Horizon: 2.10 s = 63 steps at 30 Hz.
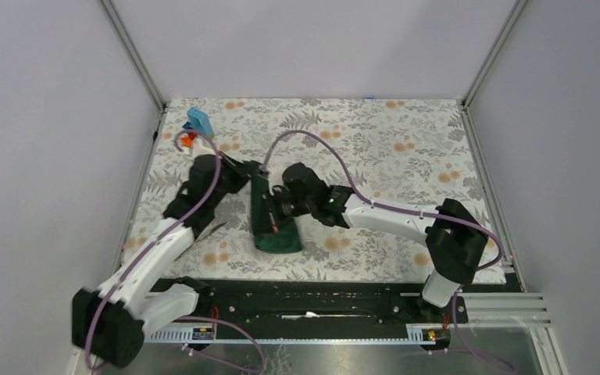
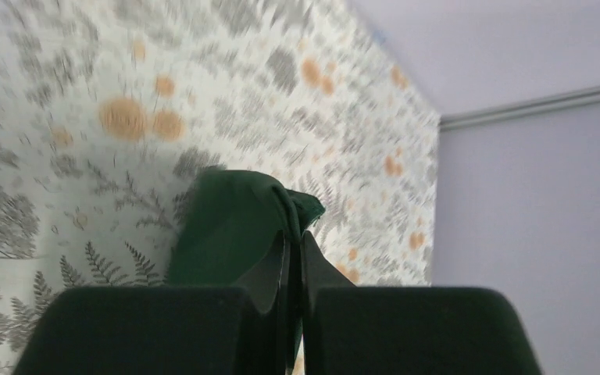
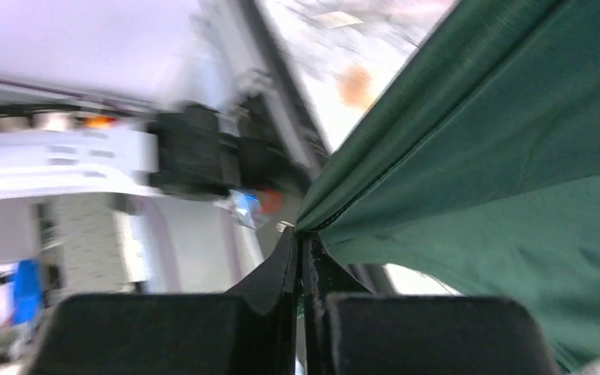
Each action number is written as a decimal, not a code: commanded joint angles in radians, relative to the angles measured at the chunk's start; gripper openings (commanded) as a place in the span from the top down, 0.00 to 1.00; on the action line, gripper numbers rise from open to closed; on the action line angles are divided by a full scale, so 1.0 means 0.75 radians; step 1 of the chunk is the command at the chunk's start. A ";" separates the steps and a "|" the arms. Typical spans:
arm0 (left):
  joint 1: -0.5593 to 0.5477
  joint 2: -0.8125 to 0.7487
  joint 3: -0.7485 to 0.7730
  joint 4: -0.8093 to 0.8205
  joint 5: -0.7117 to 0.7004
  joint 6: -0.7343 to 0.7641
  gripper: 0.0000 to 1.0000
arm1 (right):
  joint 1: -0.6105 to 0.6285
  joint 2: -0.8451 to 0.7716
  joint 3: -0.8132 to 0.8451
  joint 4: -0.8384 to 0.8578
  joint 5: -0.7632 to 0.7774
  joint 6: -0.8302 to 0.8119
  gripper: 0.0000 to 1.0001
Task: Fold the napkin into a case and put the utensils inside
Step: Pick up the upper triangle-folded napkin from the center of the board, then turn over the upper triangle folded napkin at the center of the board.
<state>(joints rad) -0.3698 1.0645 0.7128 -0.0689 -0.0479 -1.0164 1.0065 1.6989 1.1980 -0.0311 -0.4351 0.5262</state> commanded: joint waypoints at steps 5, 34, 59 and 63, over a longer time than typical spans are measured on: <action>-0.015 -0.043 0.403 -0.319 -0.302 0.262 1.00 | -0.025 -0.023 -0.221 1.101 -0.586 0.760 1.00; -0.375 1.268 0.834 0.118 -0.082 0.365 0.99 | -0.524 0.267 -1.199 1.218 -0.494 0.565 1.00; -0.252 0.839 0.624 0.087 0.412 0.373 0.40 | -0.523 -0.276 -0.669 -0.115 0.141 -0.042 0.21; -0.116 0.571 0.401 0.080 0.495 0.379 0.37 | -0.518 -0.236 -0.675 0.027 0.133 0.135 0.31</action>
<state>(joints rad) -0.5495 1.6684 1.1282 -0.0345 0.2321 -0.7418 0.6090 1.5005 0.6785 -0.0692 -0.3645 0.5476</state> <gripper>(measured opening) 0.621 0.722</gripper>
